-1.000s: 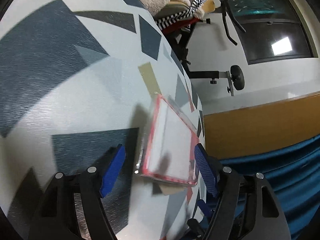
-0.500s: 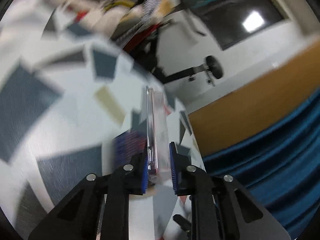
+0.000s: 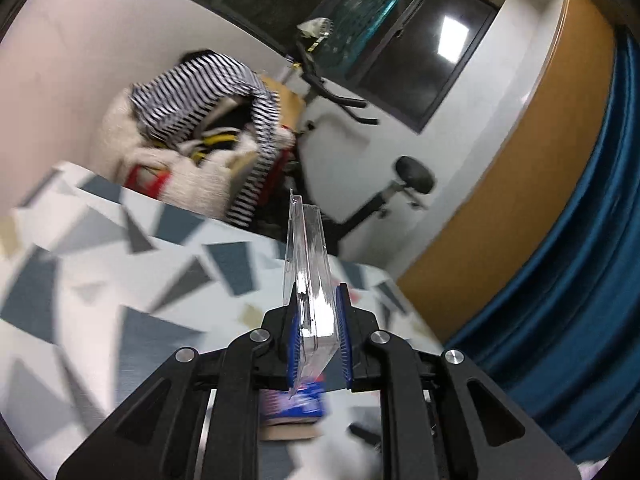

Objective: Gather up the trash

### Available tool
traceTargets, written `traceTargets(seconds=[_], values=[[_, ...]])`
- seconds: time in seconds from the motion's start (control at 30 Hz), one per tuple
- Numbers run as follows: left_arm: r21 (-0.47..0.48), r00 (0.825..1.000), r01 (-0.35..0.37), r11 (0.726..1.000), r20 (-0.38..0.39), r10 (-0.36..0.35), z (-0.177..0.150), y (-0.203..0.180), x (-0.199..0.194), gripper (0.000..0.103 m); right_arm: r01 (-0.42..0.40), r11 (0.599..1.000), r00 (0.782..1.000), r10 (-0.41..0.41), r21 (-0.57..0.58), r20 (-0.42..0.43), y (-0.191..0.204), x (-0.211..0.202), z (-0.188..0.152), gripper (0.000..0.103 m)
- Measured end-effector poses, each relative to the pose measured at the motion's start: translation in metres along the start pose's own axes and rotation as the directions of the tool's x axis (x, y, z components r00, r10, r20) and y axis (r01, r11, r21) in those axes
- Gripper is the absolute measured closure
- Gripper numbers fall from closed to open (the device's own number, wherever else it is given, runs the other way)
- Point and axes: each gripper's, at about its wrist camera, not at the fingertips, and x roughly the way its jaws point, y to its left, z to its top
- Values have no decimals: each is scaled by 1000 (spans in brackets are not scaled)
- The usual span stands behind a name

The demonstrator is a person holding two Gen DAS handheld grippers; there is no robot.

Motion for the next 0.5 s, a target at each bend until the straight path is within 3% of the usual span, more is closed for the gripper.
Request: traceTargets(seconds=[0.2,0.27,0.5], values=[[20,993,-117,993,-6,117,-16,37,-33,87,-32,991,998,39,130,-48,20,45,29,6],[5,992,-127,992,-7,127,-21,48,-39,87,-11,979,996,28,202,-81,25,66,39,6],[-19,992,-124,992,-10,123,-31,60,-58,87,105,971,984,-70,217,-163,42,98,53,6]])
